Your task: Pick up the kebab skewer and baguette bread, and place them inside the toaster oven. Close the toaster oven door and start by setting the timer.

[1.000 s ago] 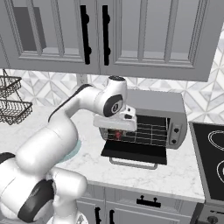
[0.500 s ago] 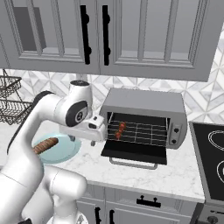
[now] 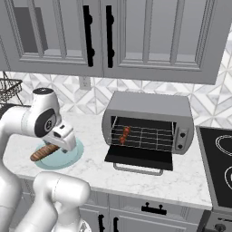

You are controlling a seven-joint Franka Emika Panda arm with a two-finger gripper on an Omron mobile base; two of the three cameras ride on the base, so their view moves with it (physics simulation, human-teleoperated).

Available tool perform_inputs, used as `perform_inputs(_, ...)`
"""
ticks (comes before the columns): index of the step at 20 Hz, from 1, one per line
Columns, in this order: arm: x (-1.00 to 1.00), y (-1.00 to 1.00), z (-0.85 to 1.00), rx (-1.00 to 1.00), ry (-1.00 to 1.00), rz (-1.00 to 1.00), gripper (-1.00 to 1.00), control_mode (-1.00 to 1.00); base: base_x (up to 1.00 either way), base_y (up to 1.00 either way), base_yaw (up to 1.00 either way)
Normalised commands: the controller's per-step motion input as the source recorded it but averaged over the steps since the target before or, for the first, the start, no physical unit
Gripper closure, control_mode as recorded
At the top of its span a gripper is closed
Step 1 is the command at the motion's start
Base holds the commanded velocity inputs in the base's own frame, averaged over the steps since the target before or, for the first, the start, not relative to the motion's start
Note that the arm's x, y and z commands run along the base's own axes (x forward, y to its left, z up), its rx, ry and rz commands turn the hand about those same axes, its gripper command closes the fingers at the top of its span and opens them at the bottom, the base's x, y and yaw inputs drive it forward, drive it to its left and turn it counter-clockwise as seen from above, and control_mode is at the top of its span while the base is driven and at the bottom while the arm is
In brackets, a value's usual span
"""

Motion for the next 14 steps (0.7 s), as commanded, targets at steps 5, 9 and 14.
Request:
perform_inputs(5, 0.14, 1.0, -0.11, 0.0, 0.04, -0.2, -1.0, -1.0, 0.0, 0.0, 0.0)
perform_inputs(9, 0.4, 1.0, -0.64, 0.0, 0.08, -0.16, -1.0, -1.0, 0.0, 0.0, 0.0)
perform_inputs(14, 0.4, 0.9, -0.57, 0.02, 0.03, -0.11, -1.0, -1.0, 0.0, 0.0, 0.0)
